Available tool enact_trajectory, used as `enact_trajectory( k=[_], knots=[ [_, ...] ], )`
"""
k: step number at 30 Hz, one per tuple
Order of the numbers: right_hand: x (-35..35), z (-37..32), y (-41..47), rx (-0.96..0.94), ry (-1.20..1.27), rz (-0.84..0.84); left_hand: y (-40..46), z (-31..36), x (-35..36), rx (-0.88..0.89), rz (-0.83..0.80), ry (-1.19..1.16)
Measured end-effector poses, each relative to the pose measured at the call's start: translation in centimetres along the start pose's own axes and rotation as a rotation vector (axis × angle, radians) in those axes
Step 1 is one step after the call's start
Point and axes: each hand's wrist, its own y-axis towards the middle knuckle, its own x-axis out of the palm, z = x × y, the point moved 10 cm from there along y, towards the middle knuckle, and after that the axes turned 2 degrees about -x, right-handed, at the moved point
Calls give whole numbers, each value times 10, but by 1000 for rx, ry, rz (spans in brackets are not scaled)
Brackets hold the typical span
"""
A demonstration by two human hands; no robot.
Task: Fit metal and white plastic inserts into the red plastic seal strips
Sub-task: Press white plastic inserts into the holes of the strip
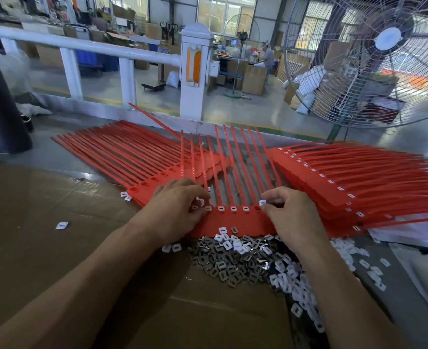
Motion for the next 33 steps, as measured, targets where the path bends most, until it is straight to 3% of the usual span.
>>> enact_trajectory(
  k=[33],
  knots=[
    [3,-8,0,-31,-60,-12,5,-7,5,-17,-27,22]
  ],
)
